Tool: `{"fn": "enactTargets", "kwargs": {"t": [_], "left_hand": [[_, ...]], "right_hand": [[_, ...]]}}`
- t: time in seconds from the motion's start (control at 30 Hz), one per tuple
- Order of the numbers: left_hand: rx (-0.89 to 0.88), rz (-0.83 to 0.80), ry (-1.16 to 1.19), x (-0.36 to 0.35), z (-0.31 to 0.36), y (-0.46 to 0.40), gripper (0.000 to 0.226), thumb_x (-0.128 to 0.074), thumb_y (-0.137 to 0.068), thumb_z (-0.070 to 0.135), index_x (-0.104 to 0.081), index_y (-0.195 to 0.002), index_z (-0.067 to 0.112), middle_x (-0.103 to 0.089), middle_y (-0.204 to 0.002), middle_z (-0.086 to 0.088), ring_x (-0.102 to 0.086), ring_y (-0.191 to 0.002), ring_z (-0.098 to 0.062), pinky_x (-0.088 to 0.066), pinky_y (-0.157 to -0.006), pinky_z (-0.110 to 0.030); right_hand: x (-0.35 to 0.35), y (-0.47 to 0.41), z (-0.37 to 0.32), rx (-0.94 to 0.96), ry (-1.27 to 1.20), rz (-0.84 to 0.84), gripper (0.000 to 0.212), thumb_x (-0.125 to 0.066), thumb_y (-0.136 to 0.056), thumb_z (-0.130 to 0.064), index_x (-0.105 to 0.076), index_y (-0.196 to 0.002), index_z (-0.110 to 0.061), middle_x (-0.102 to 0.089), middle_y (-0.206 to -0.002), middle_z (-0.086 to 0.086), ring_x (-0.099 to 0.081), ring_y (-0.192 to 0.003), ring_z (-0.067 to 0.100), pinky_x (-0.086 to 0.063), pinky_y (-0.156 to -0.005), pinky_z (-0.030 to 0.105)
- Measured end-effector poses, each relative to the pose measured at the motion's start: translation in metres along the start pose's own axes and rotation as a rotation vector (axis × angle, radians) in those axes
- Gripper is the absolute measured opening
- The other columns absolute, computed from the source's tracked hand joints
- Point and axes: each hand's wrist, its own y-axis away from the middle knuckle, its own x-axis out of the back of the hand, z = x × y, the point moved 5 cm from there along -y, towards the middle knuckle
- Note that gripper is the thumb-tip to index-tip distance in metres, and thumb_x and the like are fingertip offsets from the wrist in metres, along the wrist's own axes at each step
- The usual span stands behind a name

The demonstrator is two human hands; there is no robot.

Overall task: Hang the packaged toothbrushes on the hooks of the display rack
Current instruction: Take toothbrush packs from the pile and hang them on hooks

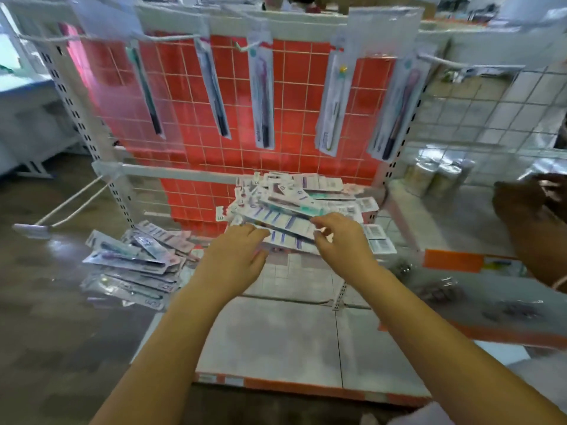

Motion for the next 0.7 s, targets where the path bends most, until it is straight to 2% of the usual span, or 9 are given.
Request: {"fn": "enactTargets", "kwargs": {"t": [0.13, 0.3, 0.43, 0.6, 0.7], "left_hand": [[-0.042, -0.068, 0.003, -0.005, -0.029, -0.044, 0.039, -0.046, -0.095, 0.026, -0.049, -0.133, 0.016, -0.054, -0.130, -0.003, -0.047, -0.119, -0.023, -0.039, -0.097, -0.034], [-0.095, -0.148, 0.009, -0.013, -0.058, -0.088, 0.039, -0.044, -0.096, 0.028, -0.046, -0.134, 0.019, -0.052, -0.132, -0.001, -0.044, -0.121, -0.020, -0.037, -0.097, -0.031], [-0.129, -0.198, 0.027, -0.026, -0.071, -0.103, 0.041, -0.041, -0.097, 0.030, -0.042, -0.137, 0.020, -0.048, -0.135, 0.001, -0.041, -0.124, -0.019, -0.034, -0.101, -0.031], [-0.151, -0.231, 0.056, -0.039, -0.077, -0.108, 0.040, -0.037, -0.098, 0.031, -0.041, -0.137, 0.022, -0.047, -0.135, 0.003, -0.040, -0.123, -0.017, -0.033, -0.099, -0.028], [-0.162, -0.238, 0.092, -0.043, -0.078, -0.105, 0.041, -0.038, -0.098, 0.031, -0.041, -0.138, 0.022, -0.048, -0.136, 0.002, -0.041, -0.124, -0.019, -0.034, -0.099, -0.028]], "right_hand": [[-0.011, -0.054, 0.020, -0.128, 0.194, -0.049, 0.045, -0.055, -0.090, -0.017, -0.049, -0.134, -0.011, -0.048, -0.132, 0.011, -0.041, -0.123, 0.028, -0.033, -0.099, 0.032], [-0.025, -0.096, 0.031, -0.318, 0.339, -0.154, 0.055, -0.054, -0.091, -0.026, -0.036, -0.141, -0.015, -0.035, -0.145, 0.007, -0.030, -0.134, 0.025, -0.029, -0.109, 0.037], [-0.034, -0.107, 0.030, -0.392, 0.343, -0.245, 0.064, -0.058, -0.088, -0.034, -0.031, -0.143, -0.015, -0.036, -0.145, 0.009, -0.032, -0.133, 0.028, -0.028, -0.110, 0.040], [-0.034, -0.110, 0.022, -0.449, 0.333, -0.256, 0.056, -0.058, -0.090, -0.034, -0.037, -0.139, -0.015, -0.044, -0.141, 0.009, -0.040, -0.129, 0.028, -0.033, -0.106, 0.039], [-0.037, -0.112, 0.018, -0.431, 0.326, -0.288, 0.060, -0.057, -0.091, -0.035, -0.032, -0.142, -0.016, -0.041, -0.144, 0.009, -0.038, -0.130, 0.028, -0.032, -0.107, 0.039]]}}
